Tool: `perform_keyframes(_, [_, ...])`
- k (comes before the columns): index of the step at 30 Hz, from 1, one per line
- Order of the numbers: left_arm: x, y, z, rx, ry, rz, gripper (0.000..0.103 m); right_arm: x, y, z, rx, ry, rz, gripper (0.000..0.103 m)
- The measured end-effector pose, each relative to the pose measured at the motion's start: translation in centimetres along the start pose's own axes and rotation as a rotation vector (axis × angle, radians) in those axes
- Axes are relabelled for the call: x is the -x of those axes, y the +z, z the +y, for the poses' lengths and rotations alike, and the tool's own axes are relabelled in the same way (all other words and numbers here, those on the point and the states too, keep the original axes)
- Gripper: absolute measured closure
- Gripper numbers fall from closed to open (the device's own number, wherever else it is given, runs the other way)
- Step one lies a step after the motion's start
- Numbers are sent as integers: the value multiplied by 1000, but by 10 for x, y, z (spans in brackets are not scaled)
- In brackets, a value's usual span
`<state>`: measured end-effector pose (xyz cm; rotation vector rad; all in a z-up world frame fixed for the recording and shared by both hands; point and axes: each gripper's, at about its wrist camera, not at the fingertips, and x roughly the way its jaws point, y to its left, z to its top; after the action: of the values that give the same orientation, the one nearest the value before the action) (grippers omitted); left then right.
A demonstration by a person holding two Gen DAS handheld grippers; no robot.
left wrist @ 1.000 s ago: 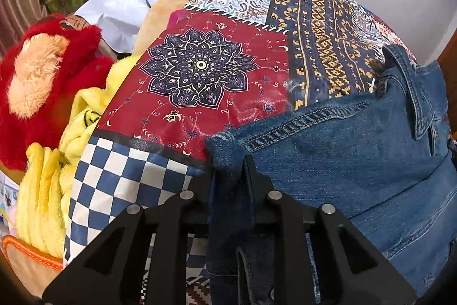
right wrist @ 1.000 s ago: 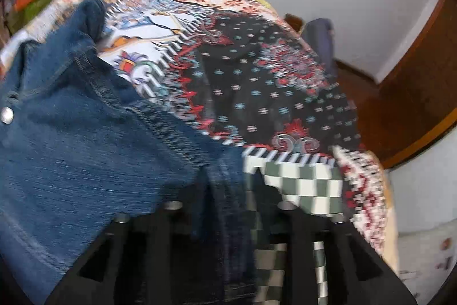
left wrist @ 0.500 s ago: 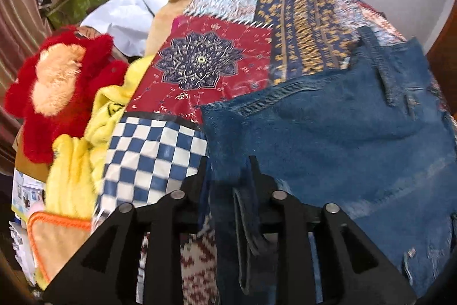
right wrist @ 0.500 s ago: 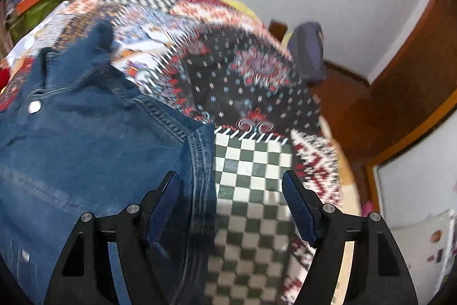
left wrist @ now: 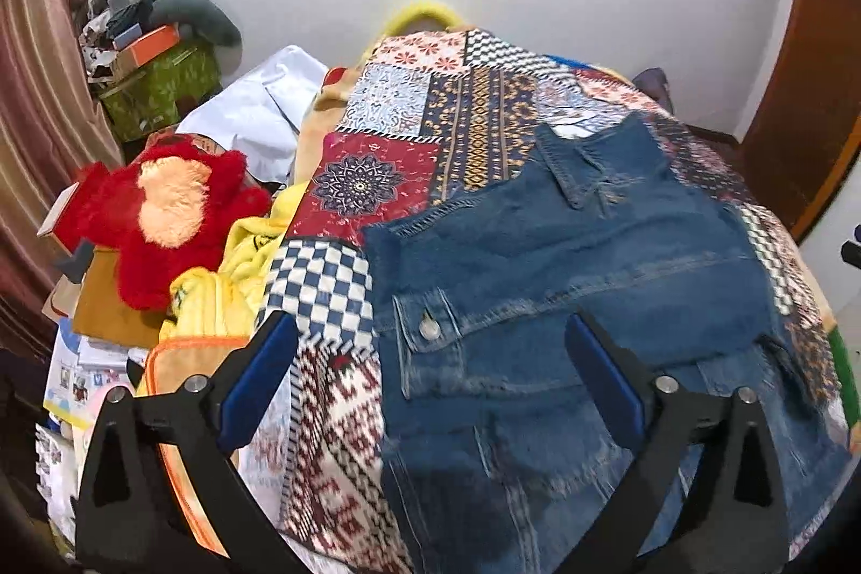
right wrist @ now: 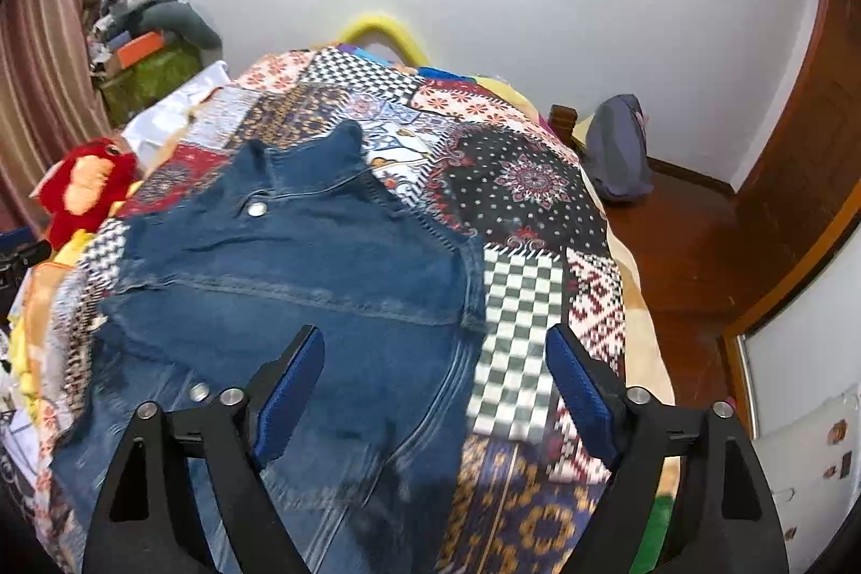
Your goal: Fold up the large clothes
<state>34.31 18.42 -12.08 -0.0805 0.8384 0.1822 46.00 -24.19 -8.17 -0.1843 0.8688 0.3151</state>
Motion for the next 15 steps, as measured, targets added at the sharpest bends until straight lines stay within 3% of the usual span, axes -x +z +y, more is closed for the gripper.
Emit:
perform_keyframes(8, [33,-50,2,81,-84,47,2,50,-53,9,-39,71,-4,12])
perform_keyframes(15, [27,-105,5,123,-78,151,2,54,-113,4,-112,94,69,12])
